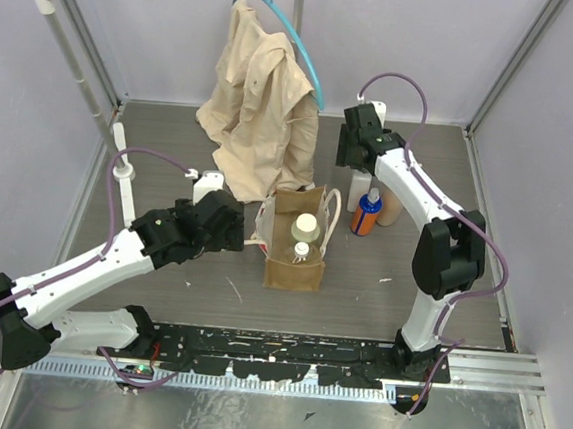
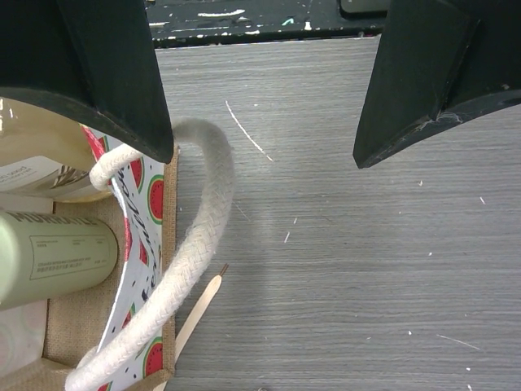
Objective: Take the personal care products out of the canvas bag
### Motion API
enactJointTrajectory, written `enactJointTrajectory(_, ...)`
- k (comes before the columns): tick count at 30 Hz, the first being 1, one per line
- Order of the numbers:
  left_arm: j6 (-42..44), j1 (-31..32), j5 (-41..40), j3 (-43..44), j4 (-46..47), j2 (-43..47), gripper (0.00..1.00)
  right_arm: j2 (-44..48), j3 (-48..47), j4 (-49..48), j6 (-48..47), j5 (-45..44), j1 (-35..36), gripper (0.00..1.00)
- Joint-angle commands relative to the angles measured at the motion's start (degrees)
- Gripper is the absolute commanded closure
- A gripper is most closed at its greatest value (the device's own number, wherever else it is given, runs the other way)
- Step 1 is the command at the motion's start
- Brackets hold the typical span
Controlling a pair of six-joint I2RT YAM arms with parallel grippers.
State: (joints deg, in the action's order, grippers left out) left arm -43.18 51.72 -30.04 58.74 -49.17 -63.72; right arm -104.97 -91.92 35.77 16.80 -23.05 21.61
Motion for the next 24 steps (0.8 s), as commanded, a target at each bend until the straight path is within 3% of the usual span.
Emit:
enactJointTrajectory(1, -0.4, -0.1, 0.7, 0.2, -0.9, 0.9, 0.01, 1.4, -4.8, -2.9, -0.3, -0.7, -0.2, 0.18)
enactJointTrajectory(5, -0.6, -0.1, 1.3, 0.1, -0.4, 0.8, 0.01, 4.4, -4.7, -4.1, -1.6, -0.5, -0.2, 0.07)
enactJointTrajectory(12, -0.6, -0.2, 1.4, 0.5, -0.7, 0.7, 0.01, 18.6, -0.7, -7.9, -3.7, -0.6, 2.8, 0.06)
enactJointTrajectory(17, -1.3, -0.2, 1.9, -0.2, 0.7, 0.5, 0.01, 30.2, 7.9, -11.3, 0.8, 5.8, 12.9, 0.08)
enactJointTrajectory(20, -1.4, -0.1, 2.6, 0.2, 1.1, -0.3, 0.01, 30.5, 9.2, -9.9, 1.5, 2.3, 24.5, 0.09)
enactJointTrajectory(24, -1.3, -0.2, 3.1, 1.1, 0.9, -1.4, 0.01, 28.7, 11.3, -9.1, 4.8, 0.1, 32.1, 0.1)
